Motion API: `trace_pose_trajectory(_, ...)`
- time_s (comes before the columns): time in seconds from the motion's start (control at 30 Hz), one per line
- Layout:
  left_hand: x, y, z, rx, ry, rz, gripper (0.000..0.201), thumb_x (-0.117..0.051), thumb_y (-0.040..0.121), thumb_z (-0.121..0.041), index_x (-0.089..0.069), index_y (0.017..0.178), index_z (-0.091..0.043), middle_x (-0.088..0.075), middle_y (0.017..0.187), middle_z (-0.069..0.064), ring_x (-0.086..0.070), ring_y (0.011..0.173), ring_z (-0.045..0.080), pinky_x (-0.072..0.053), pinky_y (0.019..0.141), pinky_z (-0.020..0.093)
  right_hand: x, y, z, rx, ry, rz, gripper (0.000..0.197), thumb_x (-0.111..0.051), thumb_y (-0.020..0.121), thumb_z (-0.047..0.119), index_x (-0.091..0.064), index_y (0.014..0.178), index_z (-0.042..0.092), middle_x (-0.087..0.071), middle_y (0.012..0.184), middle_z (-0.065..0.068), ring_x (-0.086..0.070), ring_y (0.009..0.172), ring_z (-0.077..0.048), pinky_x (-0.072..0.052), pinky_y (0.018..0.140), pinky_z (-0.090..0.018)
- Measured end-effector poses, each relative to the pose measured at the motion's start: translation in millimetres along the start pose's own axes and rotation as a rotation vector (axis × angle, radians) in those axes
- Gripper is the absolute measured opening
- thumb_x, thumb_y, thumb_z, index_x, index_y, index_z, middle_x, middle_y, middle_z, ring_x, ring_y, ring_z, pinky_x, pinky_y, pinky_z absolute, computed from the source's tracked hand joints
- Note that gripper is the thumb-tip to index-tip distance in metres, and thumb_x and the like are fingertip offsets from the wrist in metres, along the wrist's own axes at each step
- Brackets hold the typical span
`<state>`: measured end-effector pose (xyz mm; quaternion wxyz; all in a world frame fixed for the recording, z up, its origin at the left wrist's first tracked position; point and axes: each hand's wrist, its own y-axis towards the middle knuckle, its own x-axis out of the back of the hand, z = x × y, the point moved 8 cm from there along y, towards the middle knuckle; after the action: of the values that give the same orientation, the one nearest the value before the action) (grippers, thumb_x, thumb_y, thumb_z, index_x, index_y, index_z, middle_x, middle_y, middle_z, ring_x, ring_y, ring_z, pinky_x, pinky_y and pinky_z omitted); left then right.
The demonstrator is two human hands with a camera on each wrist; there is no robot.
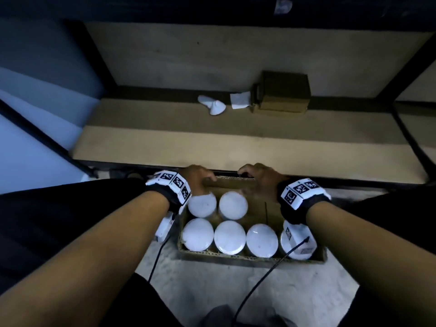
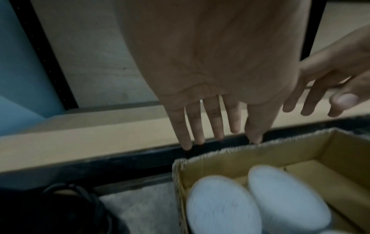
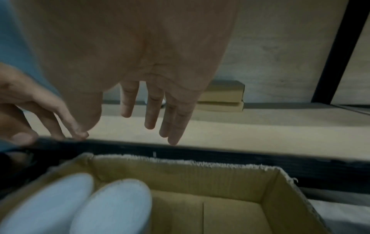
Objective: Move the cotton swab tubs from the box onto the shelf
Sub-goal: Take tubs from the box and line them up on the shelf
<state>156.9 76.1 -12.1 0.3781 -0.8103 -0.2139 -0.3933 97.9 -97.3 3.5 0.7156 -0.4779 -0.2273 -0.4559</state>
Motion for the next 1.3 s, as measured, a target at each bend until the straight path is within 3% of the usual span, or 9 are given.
trace_pose_trajectory(0.17, -40, 5, 21, 0.032, 0.066, 0.064, 0.066, -0.065, 0.091, -0.032, -0.038, 0.149, -0.019, -0.033, 0.156, 0.006, -0.032, 0.142, 0.024, -0.026, 0.113, 0.028, -40, 25, -18, -0.047, -0.035, 0.04, 0.076, -0.069, 0.081, 0.055, -0.035, 0.145, 0.032, -0.04, 0.144, -0.006, -0.049, 0.126, -0.029, -0.044, 0.103, -0.042)
trace_pose_trajectory(0.33, -64, 12, 33, 0.0, 0.027, 0.041, 0.084, -0.07, 0.086, -0.039, -0.023, 0.154, -0.025, -0.018, 0.162, -0.003, -0.021, 0.147, 0.021, -0.025, 0.115, 0.028, -67, 38, -22, -0.058, -0.096, 0.057, 0.088, -0.067, 0.079, 0.061, -0.025, 0.151, 0.033, -0.03, 0.153, -0.005, -0.04, 0.136, -0.032, -0.041, 0.106, -0.046)
trace_pose_trajectory(0.47, -73, 18, 43, 0.011, 0.032, 0.017, 0.086, -0.071, 0.083, -0.045, -0.023, 0.153, -0.031, -0.016, 0.162, -0.007, -0.018, 0.148, 0.023, -0.031, 0.115, 0.039, -84, 43, -27, -0.064, -0.097, 0.059, 0.095, -0.067, 0.078, 0.062, -0.015, 0.153, 0.035, -0.022, 0.159, -0.003, -0.032, 0.141, -0.032, -0.041, 0.106, -0.048)
trace_pose_trajectory(0.6, -85, 19, 50, 0.025, 0.025, 0.038, 0.09, -0.07, 0.082, -0.046, -0.018, 0.154, -0.036, -0.012, 0.163, -0.01, -0.018, 0.148, 0.022, -0.03, 0.115, 0.038, -98, 46, -31, -0.042, -0.11, 0.067, 0.097, -0.064, 0.074, 0.068, -0.004, 0.15, 0.052, -0.016, 0.16, -0.002, -0.032, 0.14, -0.034, -0.043, 0.103, -0.049)
trace_pose_trajectory(0.77, -93, 20, 51, 0.069, 0.075, 0.034, 0.088, -0.068, 0.083, -0.049, -0.018, 0.154, -0.037, -0.01, 0.163, -0.012, -0.02, 0.148, 0.021, -0.033, 0.113, 0.038, -108, 49, -36, -0.056, -0.086, 0.068, 0.096, -0.067, 0.07, 0.067, -0.013, 0.148, 0.051, -0.02, 0.151, -0.001, -0.042, 0.131, -0.032, -0.048, 0.097, -0.047)
trace_pose_trajectory(1.3, -106, 24, 57, 0.129, 0.015, 0.017, 0.096, -0.074, 0.072, -0.051, -0.02, 0.15, -0.041, -0.013, 0.16, -0.007, -0.03, 0.142, 0.025, -0.043, 0.106, 0.042, -118, 50, -36, -0.103, 0.002, 0.0, 0.096, -0.068, 0.068, 0.069, -0.018, 0.147, 0.048, -0.02, 0.146, 0.002, -0.039, 0.13, -0.032, -0.047, 0.098, -0.045)
